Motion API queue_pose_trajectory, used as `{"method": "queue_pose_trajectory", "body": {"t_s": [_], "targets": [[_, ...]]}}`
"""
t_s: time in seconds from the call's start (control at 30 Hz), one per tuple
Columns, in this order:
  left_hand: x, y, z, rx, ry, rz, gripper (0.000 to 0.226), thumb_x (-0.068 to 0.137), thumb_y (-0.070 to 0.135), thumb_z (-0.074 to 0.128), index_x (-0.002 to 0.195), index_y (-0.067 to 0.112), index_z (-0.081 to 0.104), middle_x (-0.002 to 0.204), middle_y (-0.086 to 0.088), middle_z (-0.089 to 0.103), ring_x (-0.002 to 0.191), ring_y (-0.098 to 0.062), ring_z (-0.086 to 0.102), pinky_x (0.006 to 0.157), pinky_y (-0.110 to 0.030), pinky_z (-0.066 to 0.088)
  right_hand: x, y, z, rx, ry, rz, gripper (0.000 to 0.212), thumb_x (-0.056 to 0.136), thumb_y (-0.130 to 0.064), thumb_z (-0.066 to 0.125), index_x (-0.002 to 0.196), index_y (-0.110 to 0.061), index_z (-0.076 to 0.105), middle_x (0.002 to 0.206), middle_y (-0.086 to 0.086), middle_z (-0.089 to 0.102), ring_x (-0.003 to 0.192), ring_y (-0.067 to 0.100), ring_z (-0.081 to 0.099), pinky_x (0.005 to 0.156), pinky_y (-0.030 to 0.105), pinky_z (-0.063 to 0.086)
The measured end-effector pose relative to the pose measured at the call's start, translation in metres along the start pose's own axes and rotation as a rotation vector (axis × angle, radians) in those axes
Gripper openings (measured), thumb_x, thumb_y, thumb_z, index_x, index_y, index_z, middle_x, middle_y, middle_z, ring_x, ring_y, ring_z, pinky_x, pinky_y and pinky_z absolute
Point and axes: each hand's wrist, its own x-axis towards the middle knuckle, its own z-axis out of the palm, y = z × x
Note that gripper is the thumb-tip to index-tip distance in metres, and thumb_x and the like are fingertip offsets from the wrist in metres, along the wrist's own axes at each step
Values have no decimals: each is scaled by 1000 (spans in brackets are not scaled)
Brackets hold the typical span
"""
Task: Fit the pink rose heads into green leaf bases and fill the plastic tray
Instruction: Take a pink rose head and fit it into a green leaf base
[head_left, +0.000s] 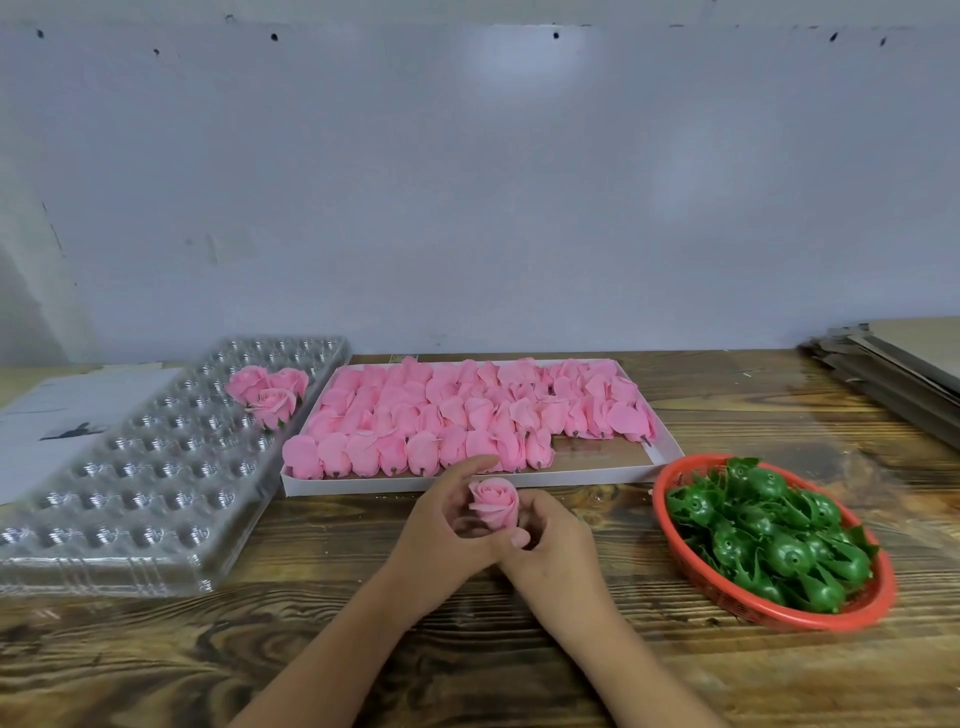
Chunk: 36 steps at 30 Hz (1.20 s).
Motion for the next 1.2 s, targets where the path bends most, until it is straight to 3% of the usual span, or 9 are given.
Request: {"method": "queue_pose_trajectory", "body": {"t_s": [0.13, 0.37, 0.5, 0.63, 0.73, 0.87, 1.0, 1.1, 1.2], "targets": [[1, -1, 1, -59, 36, 20, 71, 79, 14, 86, 136, 36, 52, 113, 10, 75, 106, -8, 71, 87, -17, 54, 1, 0, 2, 53, -6, 45, 28, 75, -16, 78, 92, -34, 65, 82, -14, 72, 73, 4, 67, 65, 13, 51], [0, 5, -10, -135, -77, -34, 70, 90, 4, 75, 146, 35, 46, 119, 5, 75, 109, -16, 71, 87, -21, 56, 2, -9, -10, 326, -316, 64, 16, 87, -1, 69, 101, -8, 74, 74, 8, 62, 71, 17, 53, 69, 30, 45], [-2, 7, -14, -168, -125, -48, 70, 84, 9, 75, 144, 35, 49, 128, -1, 71, 115, -33, 67, 99, -36, 56, 2, -11, -12, 411, -346, 97, 21, 86, -1, 72, 103, -12, 76, 82, 19, 60, 77, 25, 53, 71, 31, 52], [-3, 12, -11, -188, -79, 27, 59, 78, 29, 80, 134, 30, 62, 131, 8, 68, 123, -9, 63, 97, -24, 53, 3, -6, -6, 311, -217, 43, 24, 81, -7, 78, 102, -20, 76, 72, 7, 60, 66, 18, 47, 67, 32, 42], [0, 15, -11, -180, 39, 76, 24, 84, 42, 79, 107, 34, 78, 121, 11, 73, 114, -7, 67, 89, -18, 53, -1, -4, 0, 169, -188, 16, 31, 76, -9, 82, 101, -25, 74, 75, -4, 70, 62, 3, 53, 66, 20, 47], [1, 10, -9, -143, 73, 103, 4, 79, 34, 79, 79, 32, 83, 113, 11, 76, 110, -7, 69, 86, -17, 54, -3, -2, 3, 40, -191, -43, 35, 74, -17, 82, 100, -39, 72, 78, -8, 71, 65, 5, 57, 67, 18, 50], [0, 6, -6, -21, 42, 150, 10, 81, 27, 81, 77, 36, 82, 109, 12, 77, 108, -10, 70, 77, -20, 58, -4, -3, 1, -7, -201, -75, 31, 77, -20, 81, 102, -37, 73, 86, -11, 73, 76, 6, 65, 73, 20, 54], [-1, 7, -3, 56, 48, 182, 5, 76, 43, 76, 77, 41, 81, 106, 16, 77, 107, -7, 69, 87, -16, 53, -4, -3, 0, -18, -178, -77, 26, 78, -27, 79, 104, -32, 73, 91, -12, 74, 84, 6, 68, 76, 26, 56], [-1, 3, -2, 109, 14, 188, 11, 78, 32, 82, 82, 41, 79, 106, 18, 76, 105, -6, 70, 88, -14, 52, -4, -3, -2, -13, -167, -111, 26, 81, -25, 78, 106, -32, 73, 94, -21, 73, 90, -4, 67, 78, 14, 53]]}}
